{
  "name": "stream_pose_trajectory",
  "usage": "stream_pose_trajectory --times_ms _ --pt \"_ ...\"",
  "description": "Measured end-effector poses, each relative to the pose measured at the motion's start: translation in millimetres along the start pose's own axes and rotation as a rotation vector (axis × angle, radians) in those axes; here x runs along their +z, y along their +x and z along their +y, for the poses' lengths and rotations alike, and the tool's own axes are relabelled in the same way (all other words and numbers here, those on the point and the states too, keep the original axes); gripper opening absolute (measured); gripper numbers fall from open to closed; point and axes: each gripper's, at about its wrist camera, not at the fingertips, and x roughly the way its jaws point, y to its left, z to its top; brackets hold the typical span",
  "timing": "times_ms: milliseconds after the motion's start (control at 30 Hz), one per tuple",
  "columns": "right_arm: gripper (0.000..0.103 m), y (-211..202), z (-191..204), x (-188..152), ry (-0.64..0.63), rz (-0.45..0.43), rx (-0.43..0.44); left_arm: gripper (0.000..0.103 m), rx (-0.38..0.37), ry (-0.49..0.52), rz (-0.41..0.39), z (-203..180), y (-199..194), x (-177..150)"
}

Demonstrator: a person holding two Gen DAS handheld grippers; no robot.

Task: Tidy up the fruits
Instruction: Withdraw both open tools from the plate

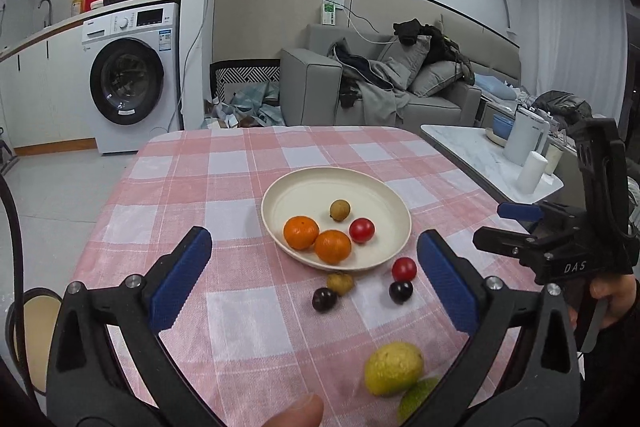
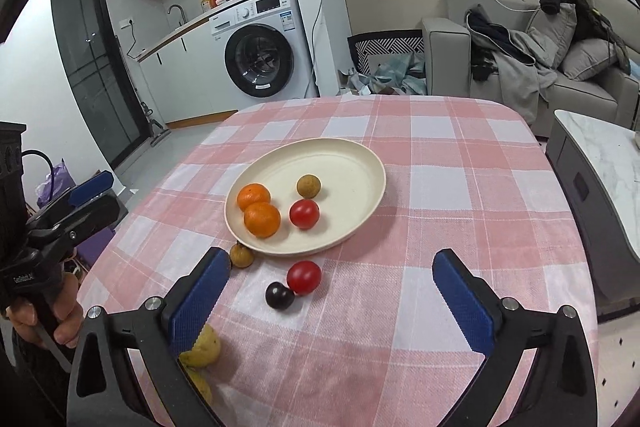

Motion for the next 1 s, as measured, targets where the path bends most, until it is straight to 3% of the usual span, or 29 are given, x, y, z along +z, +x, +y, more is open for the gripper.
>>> stream_pose_trajectory --times_ms 333,567,800,1000 --pt "0.103 -14.4 22.3 -25.0 -0.061 0.052 0.030 0.103 0.001 0.024 0.016 -14.4 -24.8 -22.3" --pt "0.103 -15.2 34.3 -33.9 -0.104 0.079 0.031 0.103 0.007 0.038 0.052 -15.1 -15.8 -36.0" --pt "0.103 3.2 43.5 -47.5 -0.139 0.165 0.032 0.103 0.026 0.055 0.071 -10.9 -9.4 -41.9" --pt "0.103 8.1 63.3 -56.1 -0.206 0.199 0.088 0.103 0.017 0.029 0.080 -7.8 -6.3 -42.2"
